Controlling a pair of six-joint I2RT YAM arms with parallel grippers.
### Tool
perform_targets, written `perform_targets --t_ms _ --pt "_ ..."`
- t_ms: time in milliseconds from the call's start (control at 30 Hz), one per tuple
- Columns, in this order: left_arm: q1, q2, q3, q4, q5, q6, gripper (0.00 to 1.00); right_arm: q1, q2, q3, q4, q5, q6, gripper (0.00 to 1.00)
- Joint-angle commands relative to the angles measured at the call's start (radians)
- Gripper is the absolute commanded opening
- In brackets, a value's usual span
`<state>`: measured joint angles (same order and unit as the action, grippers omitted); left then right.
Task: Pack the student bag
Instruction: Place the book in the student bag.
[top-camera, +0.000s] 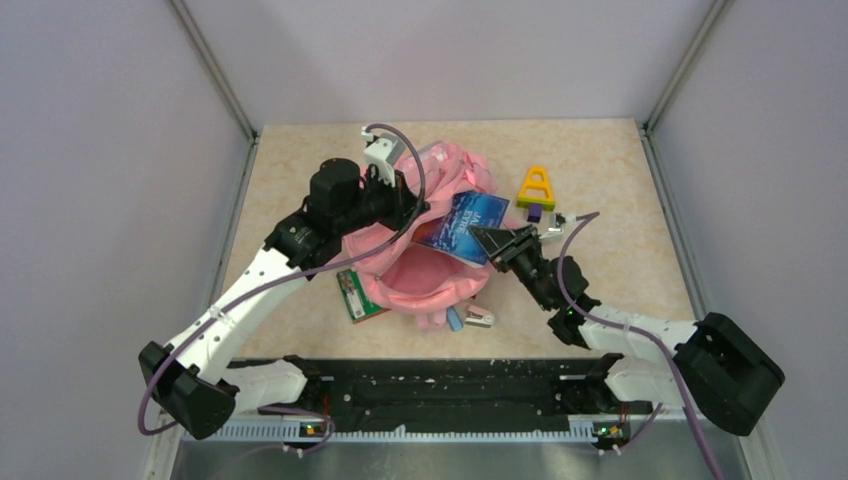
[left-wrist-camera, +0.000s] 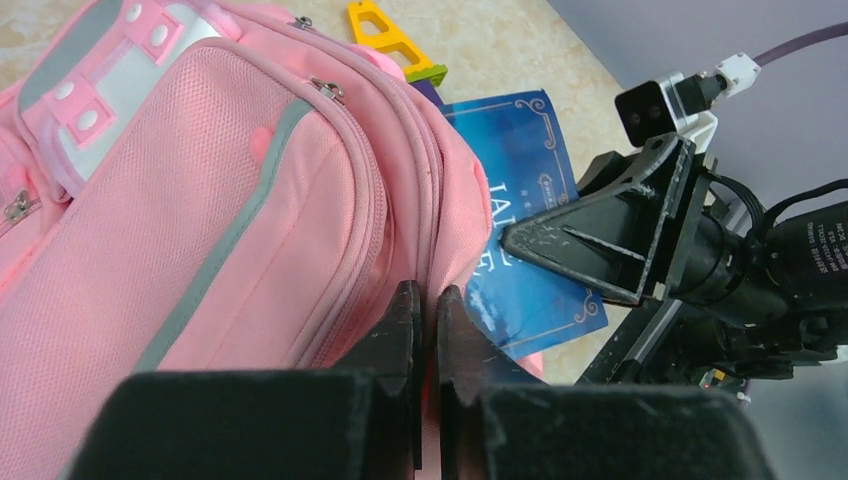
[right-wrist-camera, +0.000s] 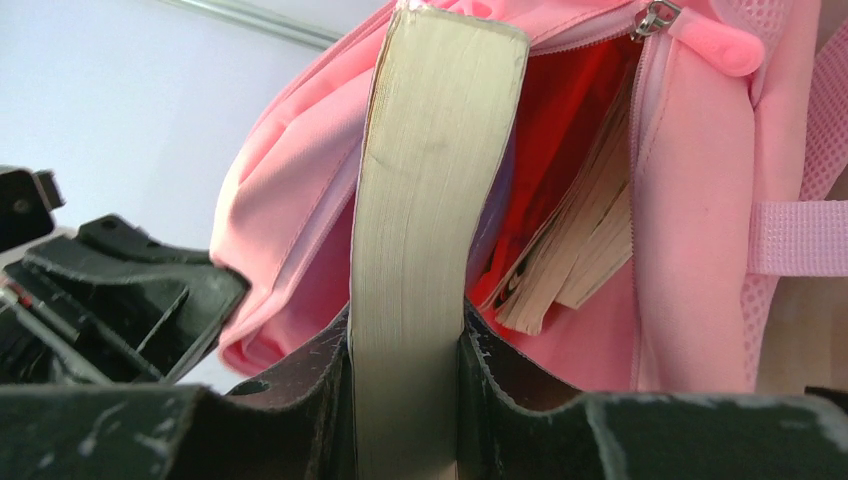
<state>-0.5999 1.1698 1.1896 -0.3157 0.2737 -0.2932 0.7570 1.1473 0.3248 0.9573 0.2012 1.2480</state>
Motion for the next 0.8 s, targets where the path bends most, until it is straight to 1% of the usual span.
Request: perform_targets --t_ms 0,33,67,267,367,433,600,633,667,767 --pt "-0.009 -0.024 0.066 0.141 0.1 -0.02 0.0 0.005 0.028 0.205 0.264 0.098 0.005 0.0" --pt "-0.009 -0.024 0.063 0.143 0.105 -0.018 0.0 0.008 0.046 0.227 0.197 0.114 0.001 0.0" --pt "-0.01 -0.024 0.061 0.149 0.113 -0.016 0.0 0.013 0.068 0.245 0.169 0.126 -0.008 0.0" --pt "-0.01 -0.026 0.032 0.165 0.139 0.006 0.0 0.056 0.223 0.355 0.102 0.186 -0.085 0.0" --pt "-0.009 -0.042 0.018 0.154 0.112 0.035 0.0 0.066 0.302 0.414 0.1 0.189 -0.117 0.0" --pt "-0.009 -0.048 0.004 0.164 0.12 0.043 0.0 0.07 0.371 0.462 0.086 0.174 -0.139 0.0" --pt "-0.009 -0.04 -0.002 0.158 0.134 0.042 0.0 0.073 0.531 0.614 -0.026 0.119 -0.213 0.0" --pt "-0.008 -0.039 -0.003 0.156 0.132 0.042 0.0 0.073 0.559 0.633 -0.031 0.106 -0.223 0.02" --pt "-0.008 -0.04 -0.007 0.155 0.129 0.044 0.0 0.073 0.58 0.648 -0.032 0.091 -0.231 0.07" --pt "-0.007 -0.046 -0.015 0.148 0.106 0.055 0.0 0.08 0.597 0.652 -0.025 0.074 -0.251 0.29"
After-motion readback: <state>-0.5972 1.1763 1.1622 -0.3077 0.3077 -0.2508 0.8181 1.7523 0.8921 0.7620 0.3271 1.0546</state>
